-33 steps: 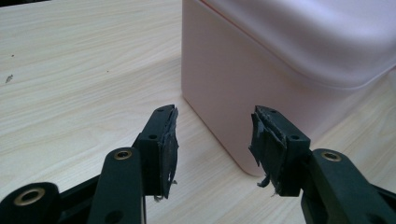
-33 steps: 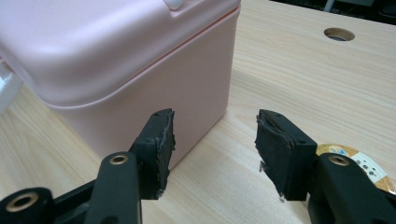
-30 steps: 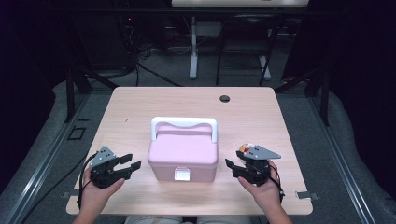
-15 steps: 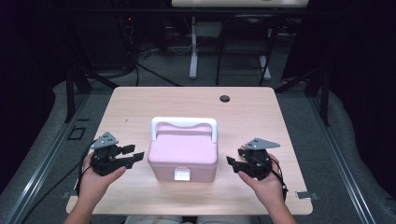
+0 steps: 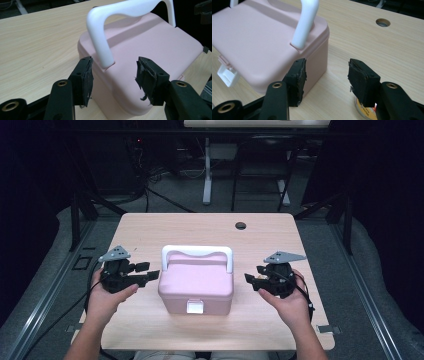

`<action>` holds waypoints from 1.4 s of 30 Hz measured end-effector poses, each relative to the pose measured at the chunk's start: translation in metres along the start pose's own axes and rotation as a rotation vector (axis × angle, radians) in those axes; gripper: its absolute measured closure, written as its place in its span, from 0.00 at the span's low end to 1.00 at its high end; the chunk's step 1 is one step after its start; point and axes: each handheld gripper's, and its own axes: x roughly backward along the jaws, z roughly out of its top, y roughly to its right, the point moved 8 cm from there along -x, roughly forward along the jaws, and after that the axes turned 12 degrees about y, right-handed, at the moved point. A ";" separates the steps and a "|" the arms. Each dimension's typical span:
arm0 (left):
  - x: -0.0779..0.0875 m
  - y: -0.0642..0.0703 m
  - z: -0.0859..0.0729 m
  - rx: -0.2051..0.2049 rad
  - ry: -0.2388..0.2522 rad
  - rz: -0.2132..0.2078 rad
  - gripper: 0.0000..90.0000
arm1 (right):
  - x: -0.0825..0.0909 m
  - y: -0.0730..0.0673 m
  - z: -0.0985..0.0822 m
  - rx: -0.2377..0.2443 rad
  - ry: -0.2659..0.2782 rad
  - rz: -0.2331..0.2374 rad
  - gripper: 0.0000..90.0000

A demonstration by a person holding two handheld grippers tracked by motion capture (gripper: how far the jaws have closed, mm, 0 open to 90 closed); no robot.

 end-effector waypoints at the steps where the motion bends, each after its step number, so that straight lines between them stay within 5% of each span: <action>1: -0.002 0.001 0.003 -0.001 -0.005 -0.002 0.52 | -0.001 0.000 0.003 -0.003 0.000 0.002 0.52; 13: -0.021 -0.003 0.005 0.012 -0.009 -0.001 0.50 | -0.019 -0.013 0.026 -0.041 0.034 0.050 0.51; 27: -0.043 -0.011 -0.007 0.014 -0.014 0.017 0.48 | -0.040 -0.018 0.013 -0.050 0.060 0.086 0.48; 36: -0.046 -0.013 -0.008 0.055 0.025 -0.013 0.47 | -0.053 -0.019 0.007 -0.101 0.090 0.118 0.48; 42: -0.048 -0.009 -0.006 0.029 0.042 -0.044 0.55 | -0.054 -0.021 0.008 -0.102 0.114 0.136 0.55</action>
